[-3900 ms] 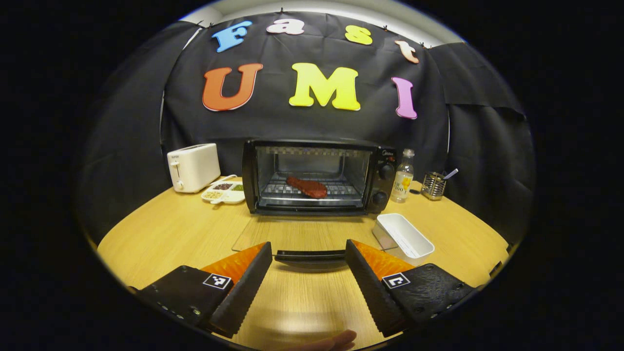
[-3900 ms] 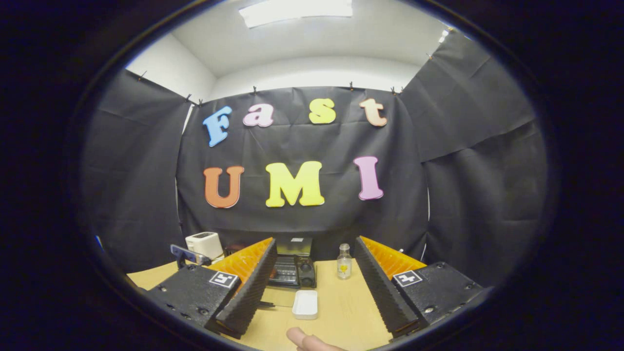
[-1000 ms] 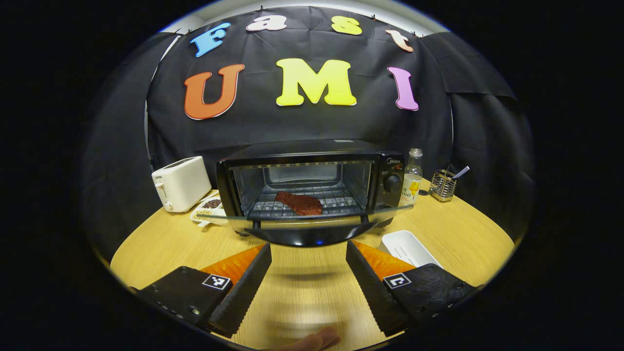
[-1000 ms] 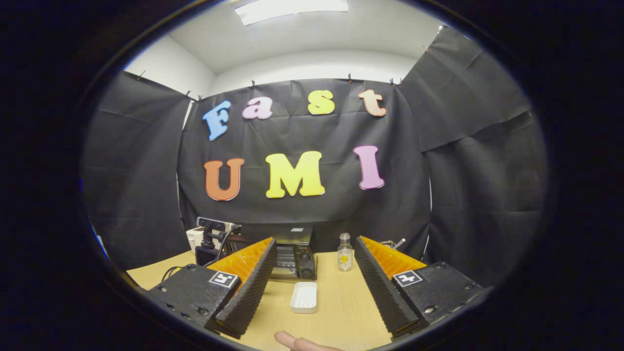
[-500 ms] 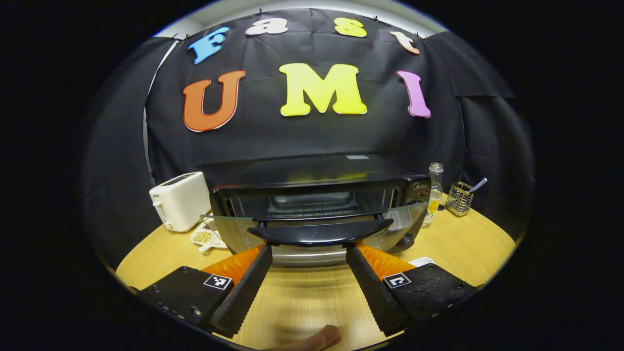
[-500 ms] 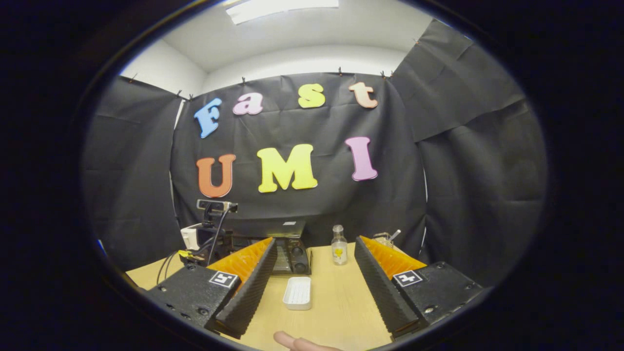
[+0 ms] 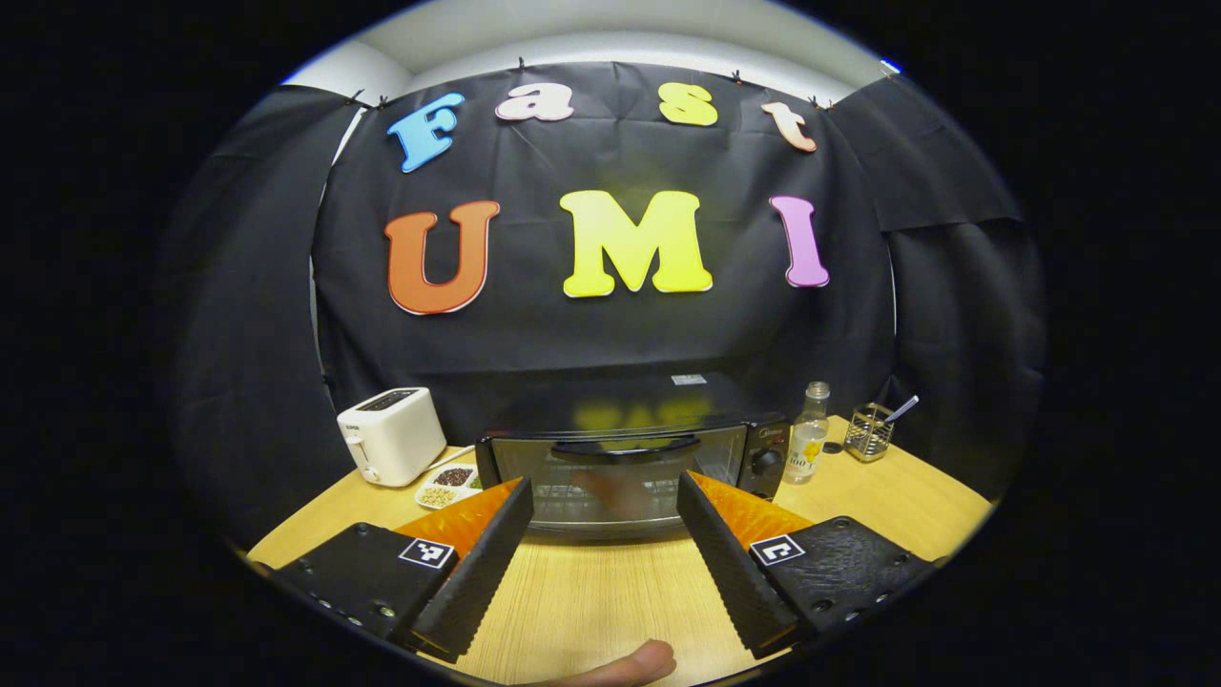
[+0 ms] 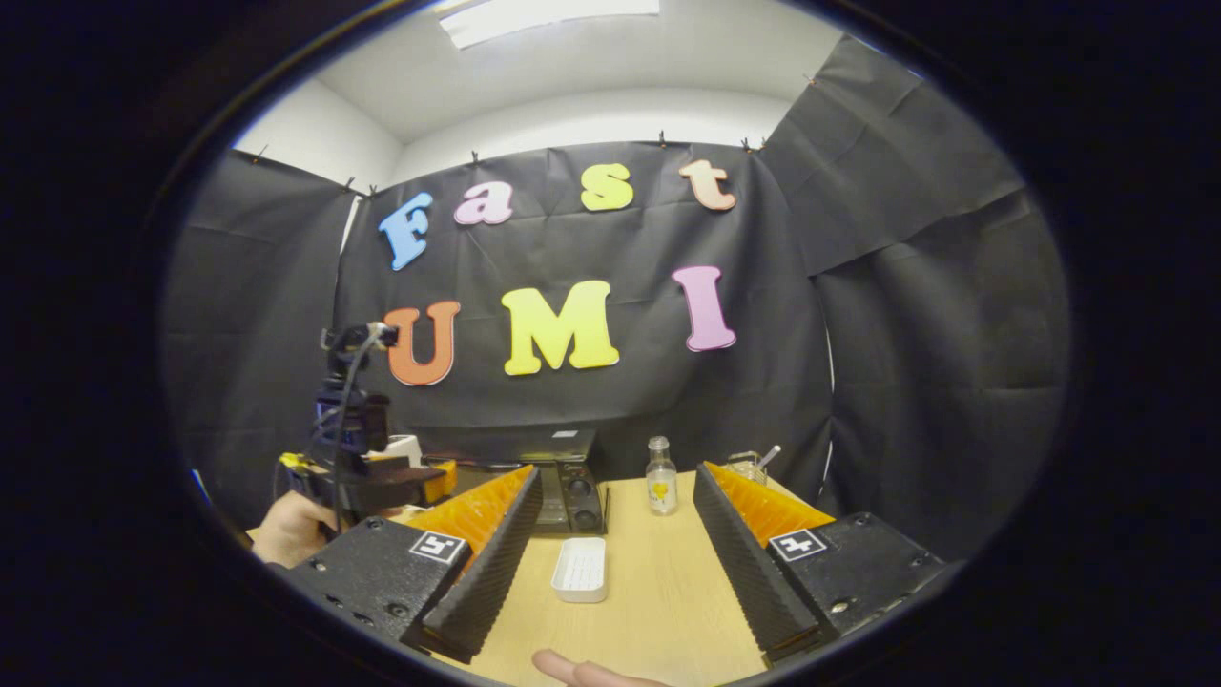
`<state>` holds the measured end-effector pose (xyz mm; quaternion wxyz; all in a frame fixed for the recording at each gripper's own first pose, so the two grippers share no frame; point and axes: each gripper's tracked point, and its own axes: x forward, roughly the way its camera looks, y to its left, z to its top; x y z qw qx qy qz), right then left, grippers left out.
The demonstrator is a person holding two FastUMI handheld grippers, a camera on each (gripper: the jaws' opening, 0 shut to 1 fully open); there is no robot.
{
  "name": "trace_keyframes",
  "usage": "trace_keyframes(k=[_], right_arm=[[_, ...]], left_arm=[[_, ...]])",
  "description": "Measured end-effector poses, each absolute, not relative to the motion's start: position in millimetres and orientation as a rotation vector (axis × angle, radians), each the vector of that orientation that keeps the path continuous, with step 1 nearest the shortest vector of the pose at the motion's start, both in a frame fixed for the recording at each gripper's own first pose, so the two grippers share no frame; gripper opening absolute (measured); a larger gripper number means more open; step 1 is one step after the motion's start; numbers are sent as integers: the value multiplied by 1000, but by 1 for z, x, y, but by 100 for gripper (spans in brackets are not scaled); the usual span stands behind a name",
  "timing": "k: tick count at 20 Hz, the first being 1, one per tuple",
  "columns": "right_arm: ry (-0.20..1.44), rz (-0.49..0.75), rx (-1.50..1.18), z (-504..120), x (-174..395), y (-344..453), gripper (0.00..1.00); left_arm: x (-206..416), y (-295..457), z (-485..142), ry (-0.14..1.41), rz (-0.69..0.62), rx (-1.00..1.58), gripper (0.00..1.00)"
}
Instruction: Open the electric oven with the left hand, put the food in, and close the electric oven.
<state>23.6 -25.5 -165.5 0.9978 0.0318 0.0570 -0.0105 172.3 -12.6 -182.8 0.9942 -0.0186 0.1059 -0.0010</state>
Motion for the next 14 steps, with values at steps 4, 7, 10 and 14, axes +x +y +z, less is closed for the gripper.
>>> trace_keyframes(k=[4, 7, 10, 14], right_arm=[[106, -23, 44, -157, 17, -22, 100], [91, -20, 26, -146, 12, -16, 100], [68, -23, 13, -133, 5, -12, 100], [43, -28, 18, -116, -5, -8, 100]], left_arm=[[123, -8, -151, 182, -3, -70, 97], [88, -1, -121, 119, 0, -53, 97], [47, 5, -111, 99, 19, -67, 96], [-2, 11, -110, 99, 48, -78, 96]])
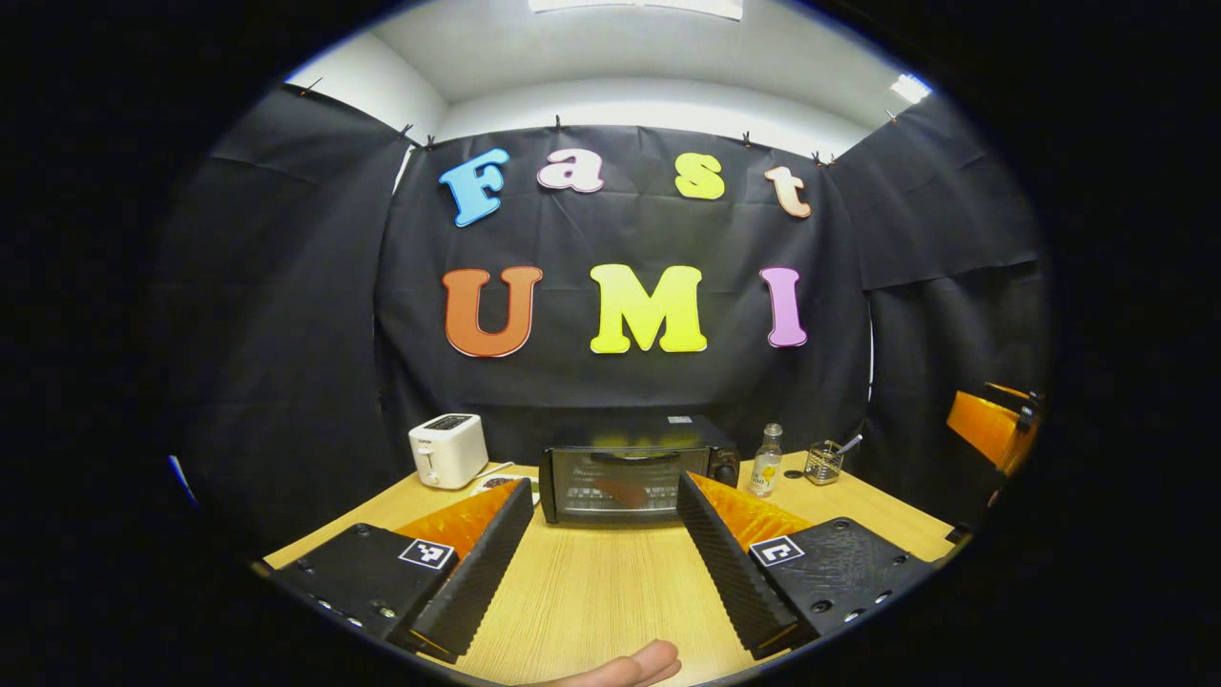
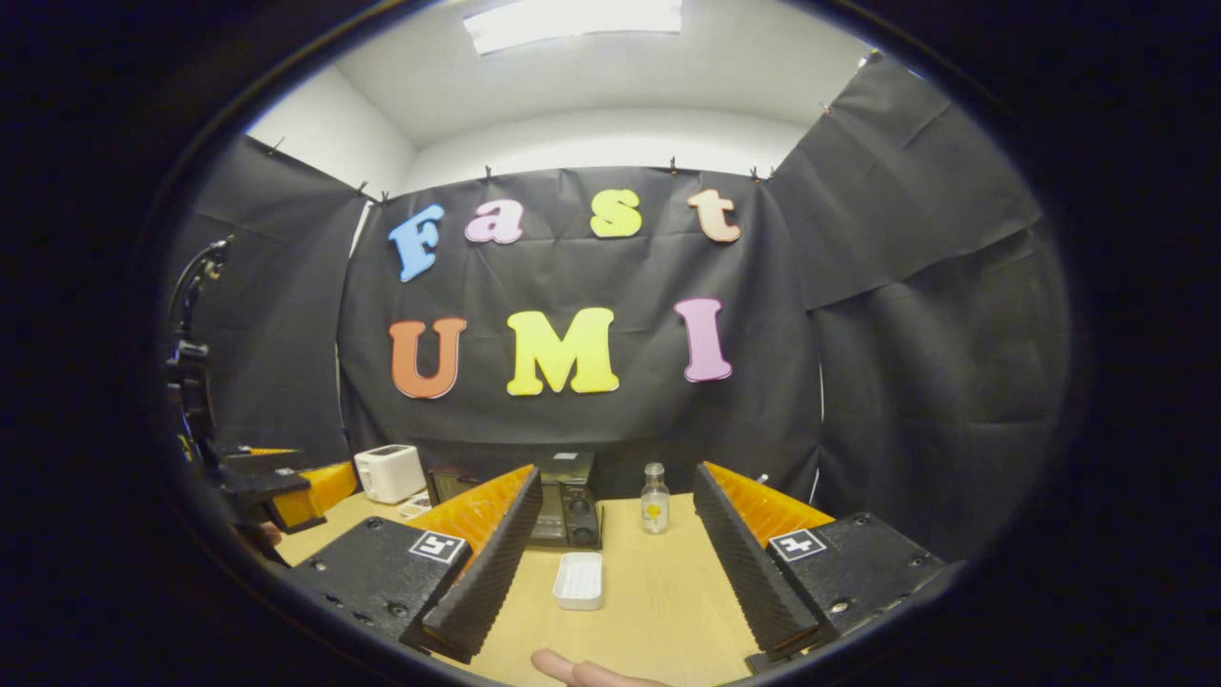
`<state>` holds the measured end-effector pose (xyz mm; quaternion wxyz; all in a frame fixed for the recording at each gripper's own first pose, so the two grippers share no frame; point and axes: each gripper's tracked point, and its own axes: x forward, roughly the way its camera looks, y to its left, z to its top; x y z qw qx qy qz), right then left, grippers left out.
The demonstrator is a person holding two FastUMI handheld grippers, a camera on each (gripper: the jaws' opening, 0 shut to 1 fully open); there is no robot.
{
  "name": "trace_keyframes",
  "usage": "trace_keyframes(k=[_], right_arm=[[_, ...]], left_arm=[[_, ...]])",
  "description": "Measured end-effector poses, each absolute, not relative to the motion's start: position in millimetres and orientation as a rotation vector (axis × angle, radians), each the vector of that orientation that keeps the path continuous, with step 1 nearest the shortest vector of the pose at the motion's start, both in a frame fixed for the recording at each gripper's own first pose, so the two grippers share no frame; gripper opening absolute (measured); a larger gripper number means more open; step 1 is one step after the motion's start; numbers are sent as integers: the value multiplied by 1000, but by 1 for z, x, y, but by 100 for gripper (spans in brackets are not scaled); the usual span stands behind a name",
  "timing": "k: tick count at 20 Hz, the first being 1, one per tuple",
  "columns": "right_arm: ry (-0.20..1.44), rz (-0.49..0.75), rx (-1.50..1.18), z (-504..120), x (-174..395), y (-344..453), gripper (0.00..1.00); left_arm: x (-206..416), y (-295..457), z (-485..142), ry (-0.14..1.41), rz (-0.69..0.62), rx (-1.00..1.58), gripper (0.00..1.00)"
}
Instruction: Open the electric oven with the left hand, put the food in, and close the electric oven.
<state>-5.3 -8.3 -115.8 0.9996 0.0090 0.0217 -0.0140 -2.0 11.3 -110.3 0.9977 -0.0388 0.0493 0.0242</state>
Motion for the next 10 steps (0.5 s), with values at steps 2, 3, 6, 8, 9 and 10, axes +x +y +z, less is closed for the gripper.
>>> trace_keyframes(k=[2, 3, 6, 8, 9, 10], right_arm=[[36, -25, 13, -111, -10, -7, 96], [32, -20, 9, -109, -12, -4, 96], [27, -6, 6, -105, -17, 3, 100], [13, 2, 20, -99, -20, 8, 100], [10, 7, 23, -98, -20, 11, 100], [10, 13, 18, -99, -21, 13, 100]], left_arm=[[-14, 9, -109, 100, 49, -60, 96], [-19, 10, -107, 93, 55, -43, 97], [-28, 11, -97, 64, 55, -7, 97], [-34, 8, -95, 51, 42, -8, 89], [-37, 9, -93, 44, 44, -12, 89], [-40, 11, -93, 40, 46, -16, 89]])
